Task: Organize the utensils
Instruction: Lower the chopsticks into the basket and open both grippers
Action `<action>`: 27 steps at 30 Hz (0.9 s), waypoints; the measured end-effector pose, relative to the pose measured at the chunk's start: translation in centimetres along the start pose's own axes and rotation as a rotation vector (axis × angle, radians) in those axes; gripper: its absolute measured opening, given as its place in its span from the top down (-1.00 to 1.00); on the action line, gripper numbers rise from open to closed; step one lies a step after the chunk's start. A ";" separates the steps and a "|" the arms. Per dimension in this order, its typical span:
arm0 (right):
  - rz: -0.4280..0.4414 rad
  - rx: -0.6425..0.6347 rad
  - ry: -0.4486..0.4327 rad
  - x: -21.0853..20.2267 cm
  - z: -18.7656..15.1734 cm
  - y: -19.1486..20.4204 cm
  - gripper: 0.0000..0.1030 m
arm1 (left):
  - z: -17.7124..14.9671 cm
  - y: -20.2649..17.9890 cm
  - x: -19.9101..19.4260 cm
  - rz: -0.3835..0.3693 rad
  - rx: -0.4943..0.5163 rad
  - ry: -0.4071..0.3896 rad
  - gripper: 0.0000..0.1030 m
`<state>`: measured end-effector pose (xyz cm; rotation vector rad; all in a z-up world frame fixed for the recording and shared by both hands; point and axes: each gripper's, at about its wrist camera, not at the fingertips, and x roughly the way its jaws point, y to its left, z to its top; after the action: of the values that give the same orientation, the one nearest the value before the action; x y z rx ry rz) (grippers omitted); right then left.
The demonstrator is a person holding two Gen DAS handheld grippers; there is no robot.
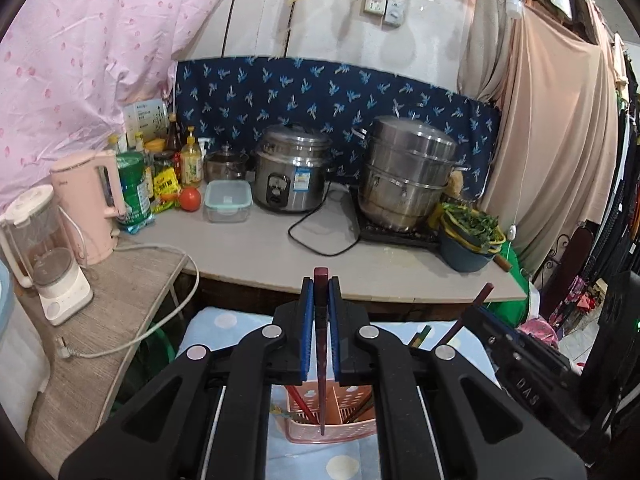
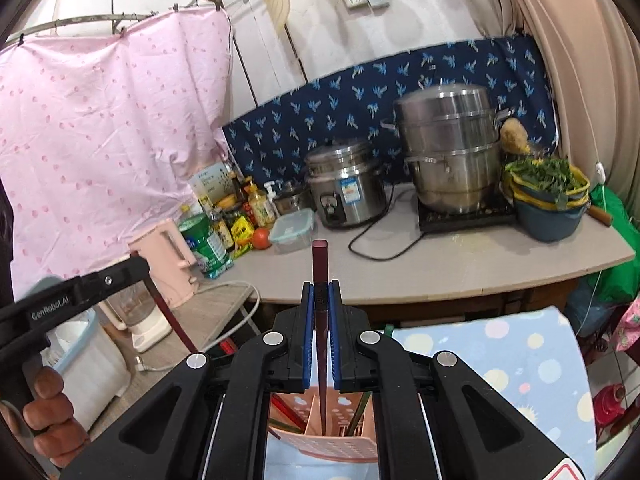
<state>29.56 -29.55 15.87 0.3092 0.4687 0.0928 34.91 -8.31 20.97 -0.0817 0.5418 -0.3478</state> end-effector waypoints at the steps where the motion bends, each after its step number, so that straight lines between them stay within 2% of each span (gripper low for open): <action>1: -0.004 -0.001 0.010 0.5 -0.5 0.0 0.87 | -0.2 0.1 0.3 0.003 -0.002 0.007 0.86; 5: 0.003 0.008 0.029 1.4 -1.1 -0.1 0.87 | 0.8 0.7 0.2 -0.011 -0.035 0.002 0.86; 14: -0.006 0.002 0.007 1.3 -0.7 -0.1 0.87 | 3.2 0.0 -1.2 -0.020 -0.018 -0.072 0.86; 22: -0.036 0.019 0.078 2.7 -2.7 -1.2 0.85 | 0.2 0.0 2.2 0.002 -0.016 0.032 0.86; 27: -0.050 0.026 0.083 2.2 -3.6 -1.5 0.69 | -1.1 0.0 2.3 -0.009 -0.022 0.055 0.82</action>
<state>29.88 -29.60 11.42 0.3198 0.5603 0.0514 36.15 -9.13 18.90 -0.0963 0.5999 -0.3540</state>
